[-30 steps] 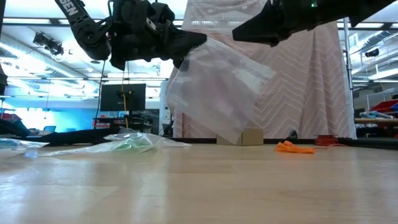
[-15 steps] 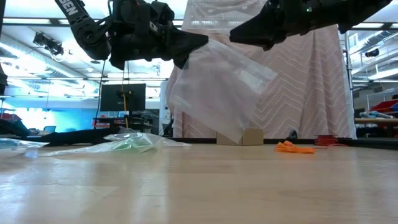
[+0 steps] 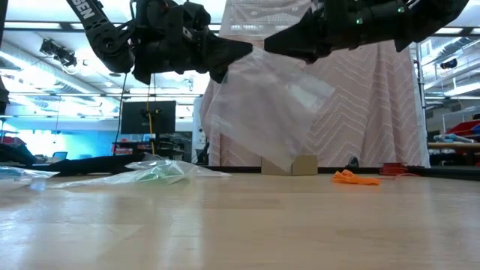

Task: Sort rubber bands
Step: Open the transparent zip bag

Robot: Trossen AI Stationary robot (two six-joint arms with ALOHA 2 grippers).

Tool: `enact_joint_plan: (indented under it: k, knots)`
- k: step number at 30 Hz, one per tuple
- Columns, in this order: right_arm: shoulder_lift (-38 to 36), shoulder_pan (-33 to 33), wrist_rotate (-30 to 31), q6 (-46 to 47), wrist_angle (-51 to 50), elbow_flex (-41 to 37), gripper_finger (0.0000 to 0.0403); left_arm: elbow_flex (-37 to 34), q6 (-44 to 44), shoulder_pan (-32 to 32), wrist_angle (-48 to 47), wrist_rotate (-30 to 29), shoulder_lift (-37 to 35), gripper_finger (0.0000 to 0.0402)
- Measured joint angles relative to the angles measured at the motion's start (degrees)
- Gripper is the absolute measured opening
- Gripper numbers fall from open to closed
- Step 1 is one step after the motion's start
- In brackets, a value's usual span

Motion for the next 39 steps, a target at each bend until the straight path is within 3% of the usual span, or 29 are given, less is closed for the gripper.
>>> enact_joint_plan:
  k: [6,14,39]
  knots:
    - [-3.8,0.0,-0.1,0.1,-1.3,0.1,0.0114,0.0,0.7,0.0,-0.4,0.5,0.0,0.0001]
    - [-0.8,-0.4,-0.1,2.0,-2.4,0.0,0.0114,0.0,1.7,0.0,-0.5,0.5,0.0,0.0001]
    - [-0.6,-1.1,-0.1,5.0,-4.1,0.0,0.0113,0.0,1.7,0.0,0.5,0.3,0.0,0.0001]
